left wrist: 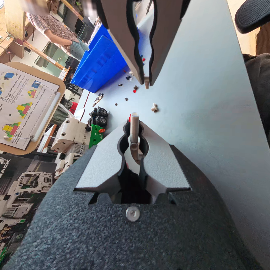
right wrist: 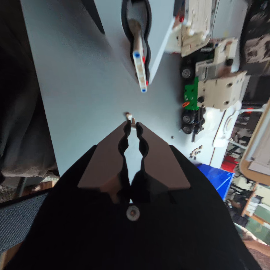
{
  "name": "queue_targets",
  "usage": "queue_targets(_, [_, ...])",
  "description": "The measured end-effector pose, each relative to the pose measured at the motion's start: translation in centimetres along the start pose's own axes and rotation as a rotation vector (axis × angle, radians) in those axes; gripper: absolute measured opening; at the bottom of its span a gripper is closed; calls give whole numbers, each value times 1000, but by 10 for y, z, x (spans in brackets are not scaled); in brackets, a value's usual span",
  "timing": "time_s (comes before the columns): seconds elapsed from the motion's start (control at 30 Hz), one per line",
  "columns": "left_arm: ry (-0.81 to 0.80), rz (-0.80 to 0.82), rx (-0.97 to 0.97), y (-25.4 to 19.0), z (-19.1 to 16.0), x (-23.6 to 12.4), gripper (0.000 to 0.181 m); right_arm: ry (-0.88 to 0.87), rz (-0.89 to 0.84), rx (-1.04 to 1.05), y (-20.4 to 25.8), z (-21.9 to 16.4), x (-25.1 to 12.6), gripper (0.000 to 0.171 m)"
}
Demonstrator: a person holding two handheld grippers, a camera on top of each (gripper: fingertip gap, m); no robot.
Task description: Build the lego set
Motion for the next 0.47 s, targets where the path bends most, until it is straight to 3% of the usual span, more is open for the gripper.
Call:
queue_targets(0.03, [-34,-11,-14,1,1,-2,6,-3,46,63,-4,-13,4,6])
queue_targets(0.13, [-131,-63,-131,7,4,-7,6,-192,174,296,-18,-23,2,6])
queue_targets(0.2, [-153,-99,-207,11,4,-8,5,-313,160,300,-21,-7,-13,6])
queue_targets(0.47, [-94,-113,-186,7,-1,0,6,-172,-91,-70,-5,29,2,6])
Point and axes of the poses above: each gripper's, where its closed fingertips meet, x out along the fingers, z out of its top, y = z × x across the jaws, the point moved 9 cm from there along -x, back along the fingers, and after that the axes turned 8 degrees about -z, right-handed, at the moved point
